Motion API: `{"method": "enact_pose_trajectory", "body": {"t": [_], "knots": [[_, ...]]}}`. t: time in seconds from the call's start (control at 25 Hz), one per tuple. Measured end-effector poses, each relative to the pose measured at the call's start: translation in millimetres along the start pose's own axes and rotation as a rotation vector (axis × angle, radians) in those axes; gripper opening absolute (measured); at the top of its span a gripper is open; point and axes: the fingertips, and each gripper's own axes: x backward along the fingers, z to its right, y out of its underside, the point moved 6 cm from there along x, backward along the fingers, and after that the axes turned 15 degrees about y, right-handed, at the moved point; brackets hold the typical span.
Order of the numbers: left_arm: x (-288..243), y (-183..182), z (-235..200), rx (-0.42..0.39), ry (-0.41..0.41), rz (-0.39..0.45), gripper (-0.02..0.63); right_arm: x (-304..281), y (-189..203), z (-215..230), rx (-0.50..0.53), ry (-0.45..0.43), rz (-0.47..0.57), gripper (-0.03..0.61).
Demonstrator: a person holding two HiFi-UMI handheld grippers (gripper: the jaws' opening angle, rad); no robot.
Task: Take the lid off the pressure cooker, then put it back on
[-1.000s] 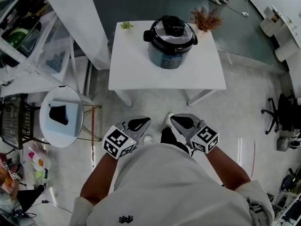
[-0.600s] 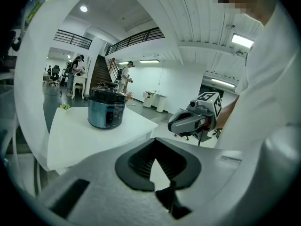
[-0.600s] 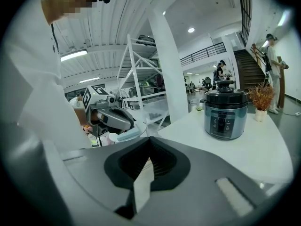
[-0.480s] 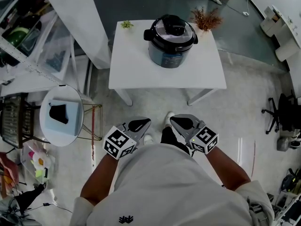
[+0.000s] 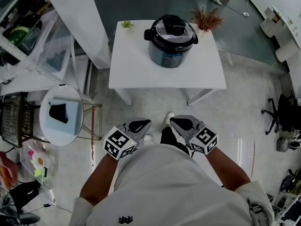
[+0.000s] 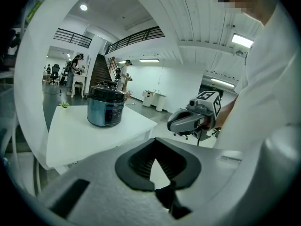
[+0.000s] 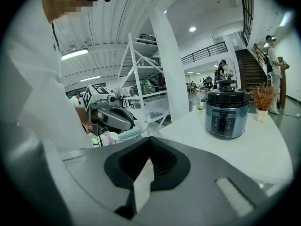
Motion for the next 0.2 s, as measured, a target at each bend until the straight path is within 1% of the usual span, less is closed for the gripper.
{"method": "enact_pose_trajectory", "body": {"t": [0.2], "knots": [[-0.8,1.8,1.3,0.001,0.001,-0.004,0.006,-0.8,0.6,-1.0,0.008,-0.006,-0.003,0.012]]}}
